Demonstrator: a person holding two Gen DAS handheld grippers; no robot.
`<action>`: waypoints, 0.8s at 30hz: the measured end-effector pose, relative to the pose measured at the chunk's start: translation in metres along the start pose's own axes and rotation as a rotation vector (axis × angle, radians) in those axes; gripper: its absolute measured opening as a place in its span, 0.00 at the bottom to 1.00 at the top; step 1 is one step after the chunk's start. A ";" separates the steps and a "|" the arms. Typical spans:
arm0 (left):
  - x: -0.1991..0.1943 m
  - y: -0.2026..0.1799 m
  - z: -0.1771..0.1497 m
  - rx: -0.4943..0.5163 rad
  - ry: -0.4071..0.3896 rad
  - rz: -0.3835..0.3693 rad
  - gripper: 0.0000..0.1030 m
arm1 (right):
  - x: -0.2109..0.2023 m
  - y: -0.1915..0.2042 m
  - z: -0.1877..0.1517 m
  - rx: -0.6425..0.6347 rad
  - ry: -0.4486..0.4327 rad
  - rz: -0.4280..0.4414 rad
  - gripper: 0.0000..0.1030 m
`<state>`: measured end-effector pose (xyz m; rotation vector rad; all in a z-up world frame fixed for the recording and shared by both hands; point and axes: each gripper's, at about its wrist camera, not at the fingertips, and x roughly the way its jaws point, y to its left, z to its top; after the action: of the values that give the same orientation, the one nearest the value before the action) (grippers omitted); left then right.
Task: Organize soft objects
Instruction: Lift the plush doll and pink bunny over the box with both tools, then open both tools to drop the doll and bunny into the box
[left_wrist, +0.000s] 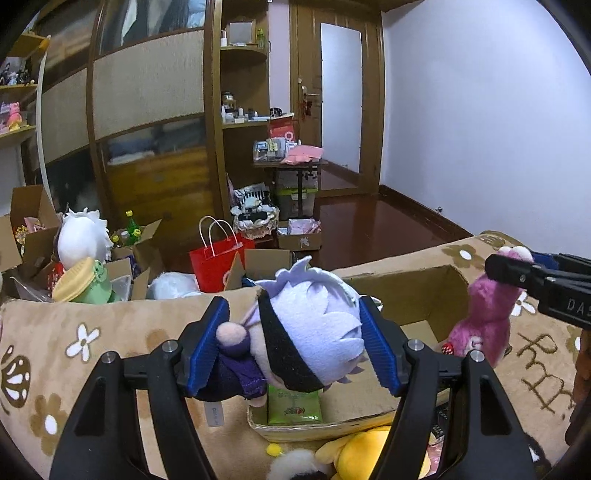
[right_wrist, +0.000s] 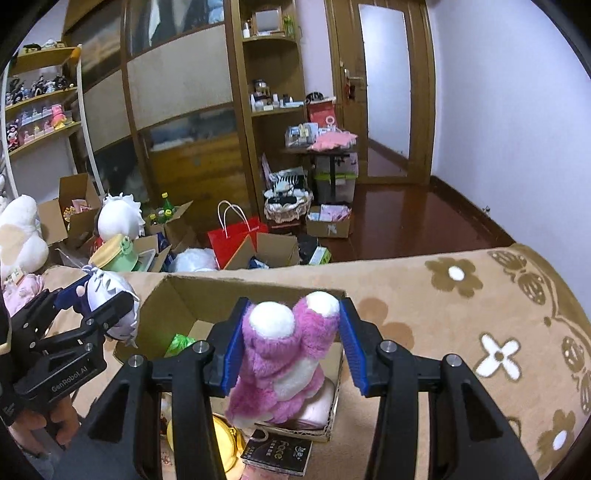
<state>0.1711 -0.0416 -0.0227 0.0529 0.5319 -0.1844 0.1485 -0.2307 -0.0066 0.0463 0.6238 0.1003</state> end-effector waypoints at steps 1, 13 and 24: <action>0.002 -0.001 -0.001 0.000 0.004 -0.002 0.68 | 0.002 0.000 -0.001 0.002 0.007 0.003 0.48; 0.015 -0.005 -0.006 0.023 0.043 -0.045 0.69 | 0.007 0.001 -0.012 0.028 -0.008 0.003 0.50; 0.021 -0.008 -0.011 0.034 0.055 -0.060 0.73 | 0.012 0.005 -0.015 0.037 0.005 0.017 0.51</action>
<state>0.1821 -0.0517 -0.0431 0.0758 0.5851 -0.2510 0.1491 -0.2246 -0.0253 0.0870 0.6304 0.1048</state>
